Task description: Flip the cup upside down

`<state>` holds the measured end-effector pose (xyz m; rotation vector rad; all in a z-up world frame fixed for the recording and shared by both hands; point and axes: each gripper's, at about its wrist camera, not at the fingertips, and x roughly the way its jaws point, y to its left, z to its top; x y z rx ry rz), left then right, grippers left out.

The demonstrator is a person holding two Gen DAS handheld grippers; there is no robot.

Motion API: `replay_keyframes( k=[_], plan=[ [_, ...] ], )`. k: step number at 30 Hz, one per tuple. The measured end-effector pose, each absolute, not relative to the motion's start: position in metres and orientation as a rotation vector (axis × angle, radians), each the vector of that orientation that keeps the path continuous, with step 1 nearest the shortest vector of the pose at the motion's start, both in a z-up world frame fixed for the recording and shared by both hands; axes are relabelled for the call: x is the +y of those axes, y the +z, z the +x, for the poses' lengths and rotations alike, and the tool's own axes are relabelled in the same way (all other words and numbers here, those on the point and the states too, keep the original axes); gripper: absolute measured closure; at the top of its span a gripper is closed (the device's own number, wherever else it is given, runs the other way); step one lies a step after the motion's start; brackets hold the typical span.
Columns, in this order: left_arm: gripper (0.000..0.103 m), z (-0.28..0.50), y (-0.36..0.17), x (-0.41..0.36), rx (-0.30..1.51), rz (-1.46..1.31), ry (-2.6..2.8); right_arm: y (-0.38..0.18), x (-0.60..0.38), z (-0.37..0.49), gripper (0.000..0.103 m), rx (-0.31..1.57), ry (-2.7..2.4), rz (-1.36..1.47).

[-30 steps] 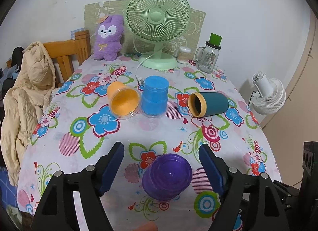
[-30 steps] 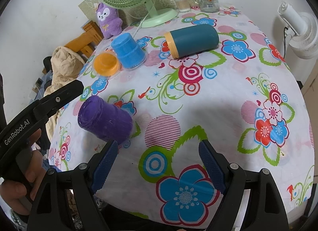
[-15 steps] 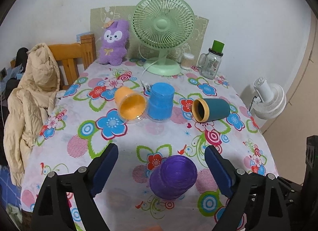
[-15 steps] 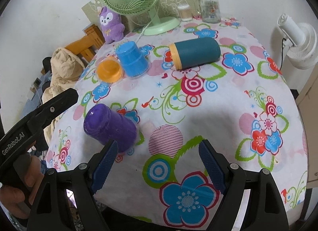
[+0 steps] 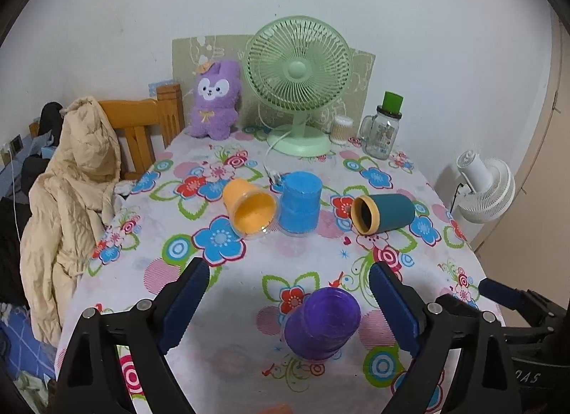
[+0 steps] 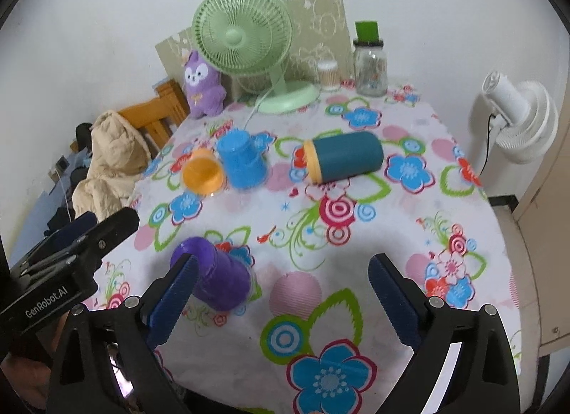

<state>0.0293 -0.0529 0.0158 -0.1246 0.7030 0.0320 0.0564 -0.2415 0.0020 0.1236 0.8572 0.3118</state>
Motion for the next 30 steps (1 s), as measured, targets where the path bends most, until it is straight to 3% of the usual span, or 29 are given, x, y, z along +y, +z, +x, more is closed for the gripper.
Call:
replay_keyframes(
  k=[17,30],
  plan=[
    [0.007,0.010,0.048,-0.047,0.595,-0.119,0.044,0.058,-0.227,0.030,0.002,0.650,0.314,0.034],
    [0.007,0.004,0.051,-0.047,0.587,-0.120,0.041,0.061,-0.225,0.026,0.001,0.635,0.323,0.030]
  ],
)
